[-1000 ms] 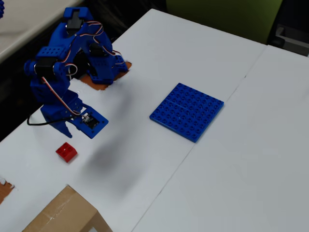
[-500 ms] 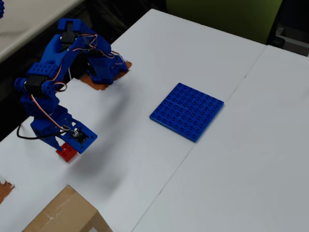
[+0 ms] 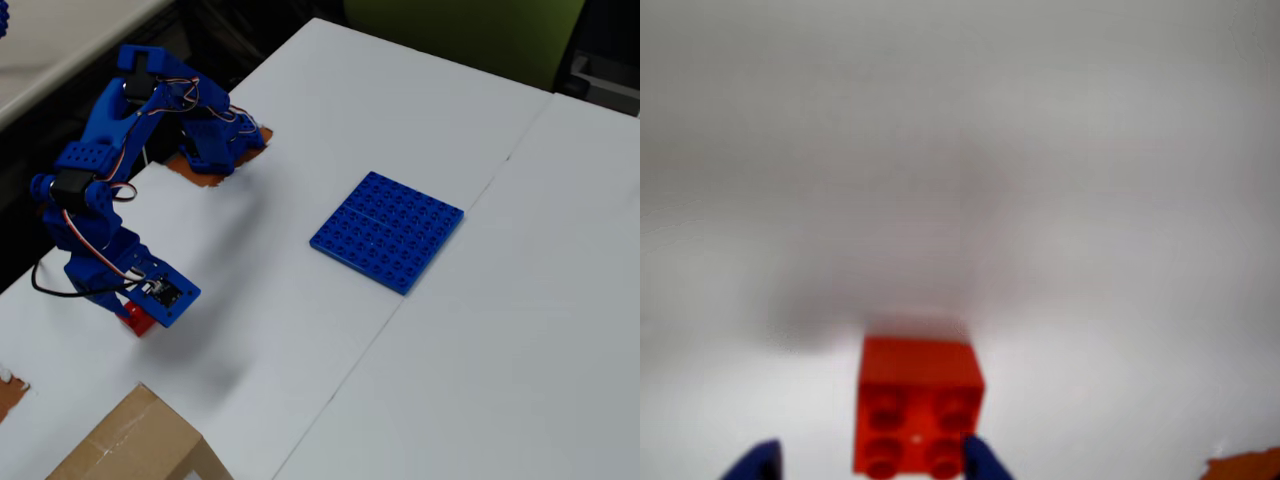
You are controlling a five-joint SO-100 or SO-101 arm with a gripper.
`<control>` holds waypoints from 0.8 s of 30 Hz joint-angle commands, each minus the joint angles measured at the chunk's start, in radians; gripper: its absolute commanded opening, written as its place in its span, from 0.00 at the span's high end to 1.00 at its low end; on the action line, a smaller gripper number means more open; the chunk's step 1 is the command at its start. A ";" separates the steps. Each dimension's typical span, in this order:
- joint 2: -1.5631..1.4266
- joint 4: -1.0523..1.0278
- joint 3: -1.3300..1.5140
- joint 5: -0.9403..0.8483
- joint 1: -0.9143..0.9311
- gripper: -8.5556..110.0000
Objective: Pick up the 2x2 red block and go up the 8x8 blue block.
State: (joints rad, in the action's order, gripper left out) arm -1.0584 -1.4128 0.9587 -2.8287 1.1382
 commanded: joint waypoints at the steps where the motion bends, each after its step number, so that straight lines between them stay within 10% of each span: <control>1: -0.003 0.018 -0.046 -0.011 0.018 0.73; 24: 0.023 0.060 -0.046 0.021 0.026 0.73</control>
State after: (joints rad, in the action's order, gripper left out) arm -1.0262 -1.3652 0.9587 -2.8195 1.1643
